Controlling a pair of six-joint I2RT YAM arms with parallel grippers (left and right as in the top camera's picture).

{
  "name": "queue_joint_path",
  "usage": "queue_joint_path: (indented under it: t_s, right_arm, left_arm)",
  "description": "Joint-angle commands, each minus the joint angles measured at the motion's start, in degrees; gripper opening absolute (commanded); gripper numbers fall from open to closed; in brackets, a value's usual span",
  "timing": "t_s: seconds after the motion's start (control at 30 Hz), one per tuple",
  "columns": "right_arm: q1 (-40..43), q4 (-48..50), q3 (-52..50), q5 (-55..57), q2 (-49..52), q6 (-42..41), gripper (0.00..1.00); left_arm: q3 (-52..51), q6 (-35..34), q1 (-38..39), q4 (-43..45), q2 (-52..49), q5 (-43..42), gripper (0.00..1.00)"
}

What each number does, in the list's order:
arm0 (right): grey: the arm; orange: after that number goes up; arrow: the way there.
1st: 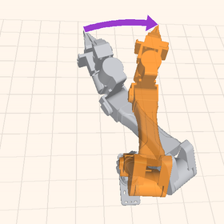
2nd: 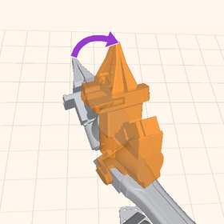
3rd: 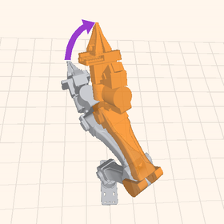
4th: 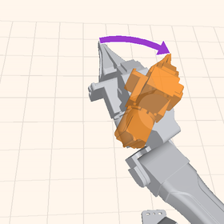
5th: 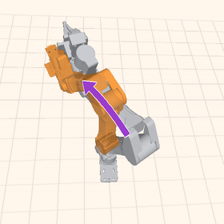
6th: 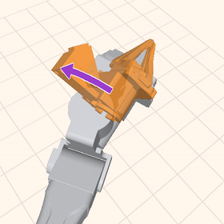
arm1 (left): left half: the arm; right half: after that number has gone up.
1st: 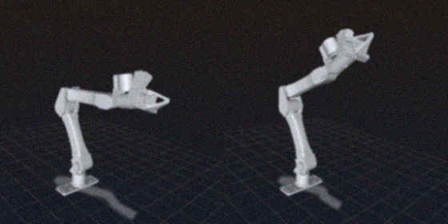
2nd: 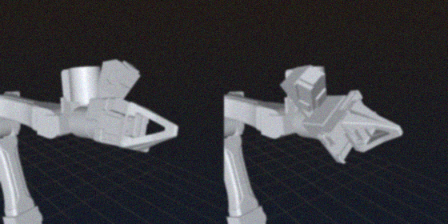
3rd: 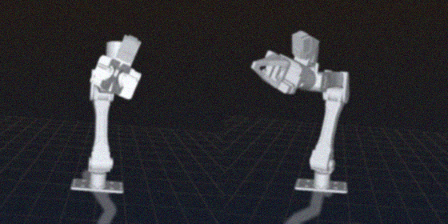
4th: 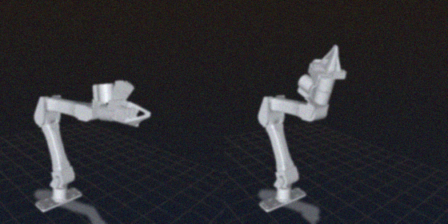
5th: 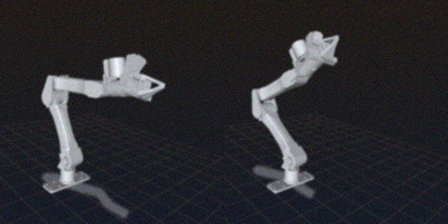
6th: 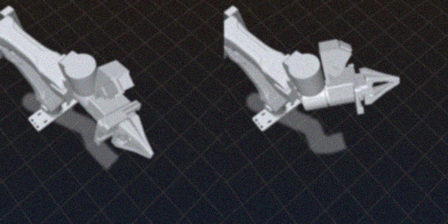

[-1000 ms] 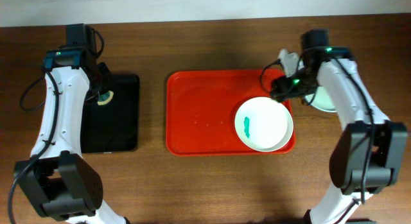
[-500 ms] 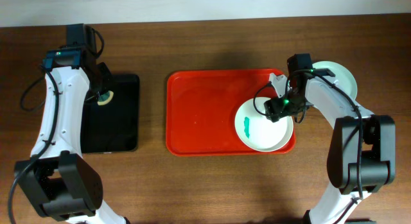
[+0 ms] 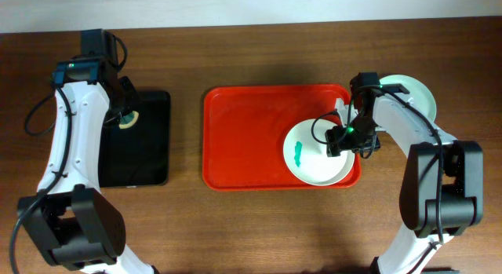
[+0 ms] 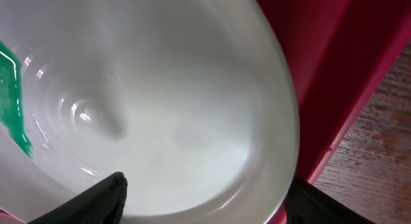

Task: Clean dirty plates on tray and stack at the side
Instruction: 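Move the right gripper to the last plate and drag it to tray center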

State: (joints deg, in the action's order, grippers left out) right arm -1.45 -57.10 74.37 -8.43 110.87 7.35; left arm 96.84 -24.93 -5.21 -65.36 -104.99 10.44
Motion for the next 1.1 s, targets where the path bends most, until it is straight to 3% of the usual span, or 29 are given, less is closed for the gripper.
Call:
queue_joint_path:
  t_s: [0.0, 0.1, 0.23, 0.33, 0.5, 0.67, 0.77, 0.83, 0.93, 1.07]
  right_arm:
    - [-0.02, 0.13, -1.75, 0.13, 0.20, -3.41, 0.79]
    - [-0.04, 1.18, -2.97, 0.09, 0.20, -3.93, 0.78]
    - [-0.04, 1.46, -3.02, 0.11, 0.20, -7.21, 0.51]
    - [-0.04, 3.52, -3.02, 0.11, 0.20, -8.98, 0.48]
    - [-0.07, 6.08, -3.02, 0.11, 0.20, -10.91, 0.30]
    - [-0.09, 5.33, -3.10, 0.09, 0.20, -11.65, 0.23]
    - [-0.09, 3.13, -3.13, 0.09, 0.20, -12.79, 0.37]
    - [-0.09, 2.82, -3.13, 0.11, 0.20, -12.79, 0.38]
    - [-0.09, 4.44, -3.13, 0.07, 0.20, -12.81, 0.24]
    - [-0.11, 5.57, -3.13, -0.15, 0.20, -16.74, 0.18]
  left_arm:
    - [-0.28, -0.50, -0.15, 0.09, 0.00, -0.70, 0.00]
    - [-0.28, -0.50, -0.15, 0.09, 0.00, -1.38, 0.00]
    - [-0.28, -0.50, -0.15, 0.04, 0.00, -1.75, 0.00]
    - [-0.28, -0.48, -0.15, -0.04, 0.00, -2.89, 0.00]
    - [-0.28, 0.79, -0.09, 0.22, -0.02, -5.60, 0.00]
    - [-0.28, 0.81, 0.68, 0.22, -0.02, -5.73, 0.00]
    - [-0.28, 1.29, 1.36, 0.31, -0.02, -5.77, 0.00]
    - [-0.28, 1.49, 2.23, 0.39, -0.02, -5.77, 0.00]
    - [-0.28, 2.36, 3.76, 0.52, -0.02, -5.79, 0.00]
    - [-0.28, 2.75, 6.10, 0.63, -0.02, -8.81, 0.00]
